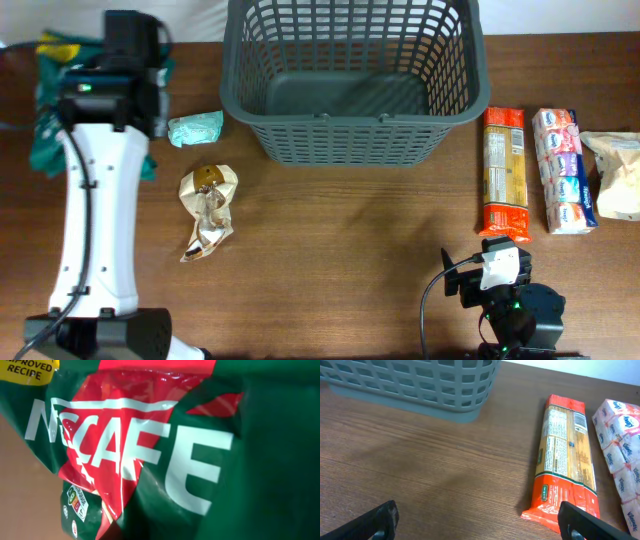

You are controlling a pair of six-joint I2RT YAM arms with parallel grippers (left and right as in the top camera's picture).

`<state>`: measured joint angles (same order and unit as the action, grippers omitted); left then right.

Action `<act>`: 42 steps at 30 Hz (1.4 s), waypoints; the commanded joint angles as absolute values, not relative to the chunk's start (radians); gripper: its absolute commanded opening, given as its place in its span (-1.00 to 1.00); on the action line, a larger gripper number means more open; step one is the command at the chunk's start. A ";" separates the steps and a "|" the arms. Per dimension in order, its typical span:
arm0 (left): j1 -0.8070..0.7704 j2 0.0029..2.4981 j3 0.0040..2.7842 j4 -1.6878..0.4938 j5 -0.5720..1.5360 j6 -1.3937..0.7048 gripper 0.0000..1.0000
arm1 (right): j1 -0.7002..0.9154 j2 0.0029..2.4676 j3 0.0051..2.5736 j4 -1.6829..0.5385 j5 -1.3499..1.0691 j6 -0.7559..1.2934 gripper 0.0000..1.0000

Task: Pack container
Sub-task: 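Lift the Nescafé bag with the left gripper and drop it into the basket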

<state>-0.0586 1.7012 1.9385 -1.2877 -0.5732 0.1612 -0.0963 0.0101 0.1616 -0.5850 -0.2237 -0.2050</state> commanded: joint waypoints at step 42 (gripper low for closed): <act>-0.439 1.827 1.992 -0.555 0.031 0.180 -0.96 | -0.089 0.004 0.156 -0.586 -0.229 -0.193 0.98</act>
